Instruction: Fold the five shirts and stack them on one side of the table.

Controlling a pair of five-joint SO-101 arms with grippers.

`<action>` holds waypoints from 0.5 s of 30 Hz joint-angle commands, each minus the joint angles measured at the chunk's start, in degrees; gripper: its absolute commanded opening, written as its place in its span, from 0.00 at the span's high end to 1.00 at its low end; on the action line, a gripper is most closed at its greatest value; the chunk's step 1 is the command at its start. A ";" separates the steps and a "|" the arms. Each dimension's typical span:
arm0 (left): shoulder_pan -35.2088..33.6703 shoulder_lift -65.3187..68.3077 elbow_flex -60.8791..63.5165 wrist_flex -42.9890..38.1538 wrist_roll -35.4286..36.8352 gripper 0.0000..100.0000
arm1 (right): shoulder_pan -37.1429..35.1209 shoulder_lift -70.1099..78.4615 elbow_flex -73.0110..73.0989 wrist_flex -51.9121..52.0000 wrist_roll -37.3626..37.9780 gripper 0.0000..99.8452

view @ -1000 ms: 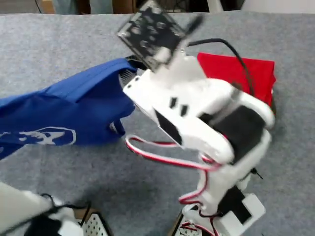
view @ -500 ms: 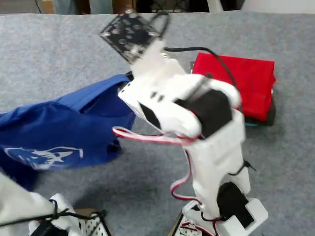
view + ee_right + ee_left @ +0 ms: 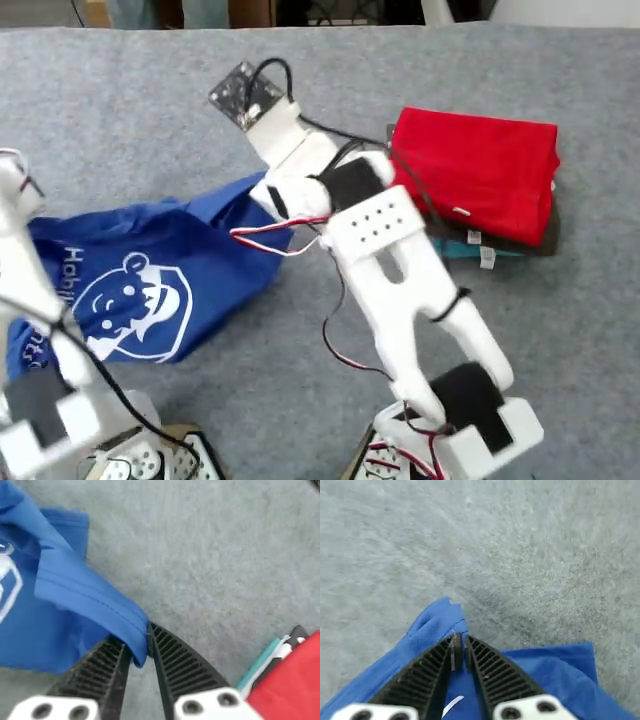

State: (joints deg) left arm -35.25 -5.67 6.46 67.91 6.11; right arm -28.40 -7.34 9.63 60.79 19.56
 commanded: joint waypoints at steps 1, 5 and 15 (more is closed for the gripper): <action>2.95 10.73 -10.59 -1.41 -0.09 0.97 | 2.90 3.91 2.07 -9.76 0.00 0.99; 5.58 25.41 -25.54 0.18 -0.09 0.97 | 5.80 13.05 -0.22 -16.18 0.00 0.99; 11.12 59.69 -70.81 9.32 -0.09 0.97 | 10.81 40.84 -20.88 -21.36 0.00 0.99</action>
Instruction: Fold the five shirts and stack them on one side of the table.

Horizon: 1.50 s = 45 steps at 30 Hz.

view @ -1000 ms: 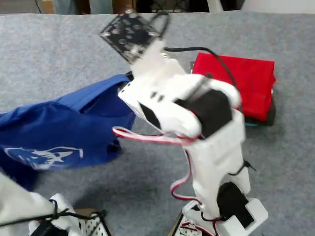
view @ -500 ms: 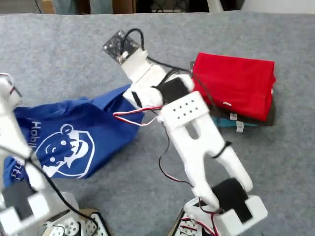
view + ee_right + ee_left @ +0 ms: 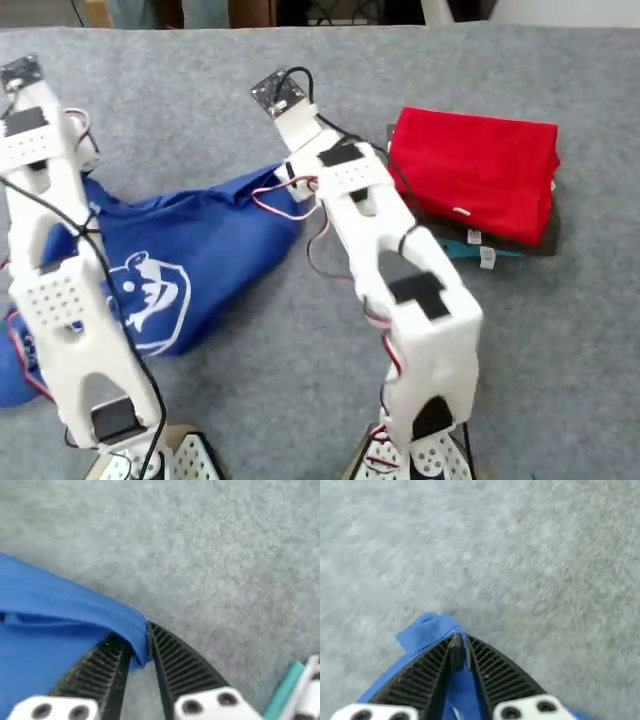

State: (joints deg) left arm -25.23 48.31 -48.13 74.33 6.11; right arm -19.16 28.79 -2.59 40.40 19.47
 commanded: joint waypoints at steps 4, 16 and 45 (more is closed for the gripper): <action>1.10 14.77 -33.80 8.88 0.26 0.89 | 1.76 11.56 -15.52 -0.97 0.09 0.99; -8.84 14.15 -47.08 20.04 10.02 0.84 | 2.90 14.46 -18.42 -1.05 0.09 0.99; -26.42 -22.07 45.05 13.27 5.19 0.92 | 4.31 14.37 -18.51 -1.32 -0.44 0.99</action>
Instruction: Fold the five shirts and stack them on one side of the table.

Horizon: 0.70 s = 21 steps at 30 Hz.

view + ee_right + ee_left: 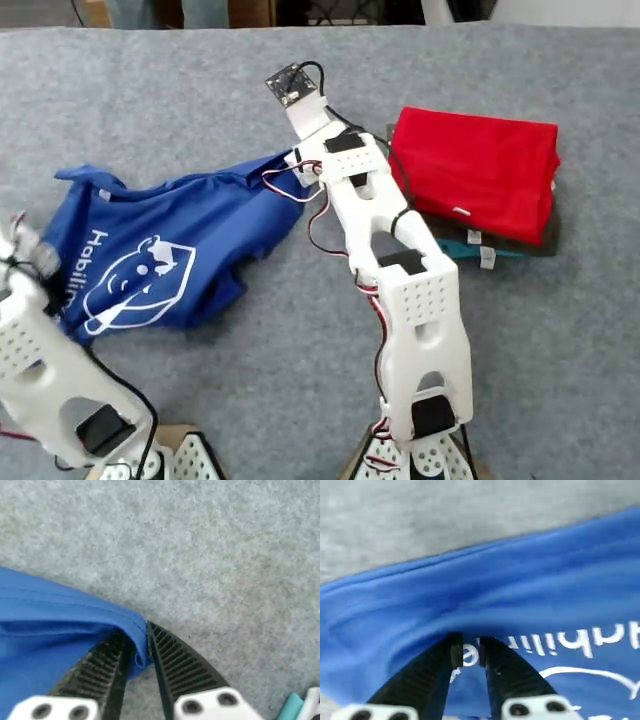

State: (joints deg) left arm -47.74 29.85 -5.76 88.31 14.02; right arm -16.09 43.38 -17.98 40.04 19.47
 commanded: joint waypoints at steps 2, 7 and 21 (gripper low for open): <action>-6.37 -4.22 3.38 -0.70 -4.22 0.92 | 1.76 -0.48 -3.12 -0.88 -2.81 0.99; -11.12 -4.48 3.91 -0.62 -8.26 0.92 | 3.34 -0.48 -6.20 2.20 -5.63 0.99; -21.41 -4.75 3.21 4.40 -23.47 0.97 | -0.97 -1.80 -45.49 45.01 2.02 0.99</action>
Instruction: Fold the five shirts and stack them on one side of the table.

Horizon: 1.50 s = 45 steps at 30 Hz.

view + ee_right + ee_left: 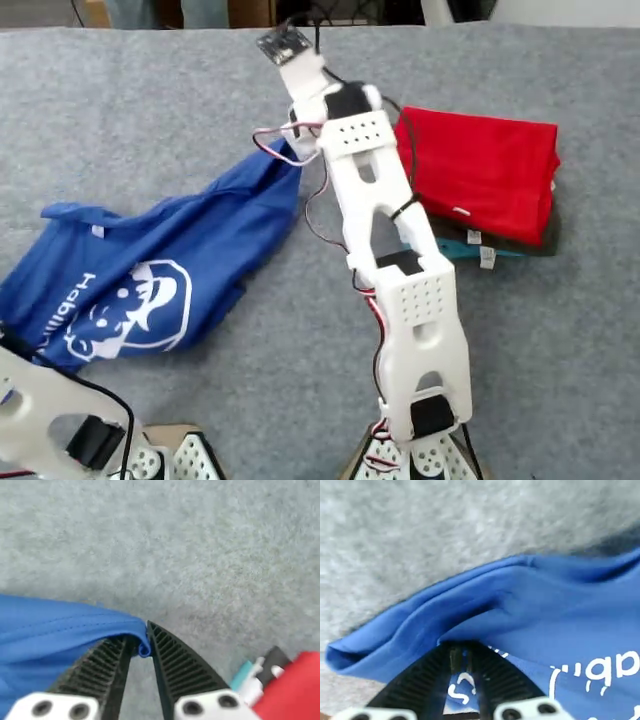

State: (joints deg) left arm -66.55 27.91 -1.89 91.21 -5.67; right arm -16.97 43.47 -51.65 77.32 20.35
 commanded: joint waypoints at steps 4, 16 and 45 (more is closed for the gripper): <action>-7.78 -2.81 -3.56 3.87 -8.62 0.97 | -0.09 -0.75 -21.58 16.53 4.48 0.99; 3.30 -2.81 -24.92 9.49 -0.18 0.96 | -3.08 18.42 -22.55 6.15 8.88 0.99; 35.03 28.40 -73.01 2.55 47.12 0.86 | -2.90 33.71 -32.75 1.76 2.20 0.99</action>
State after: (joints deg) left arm -32.88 55.52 -69.32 94.55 39.96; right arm -19.78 77.41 -82.42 78.99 22.90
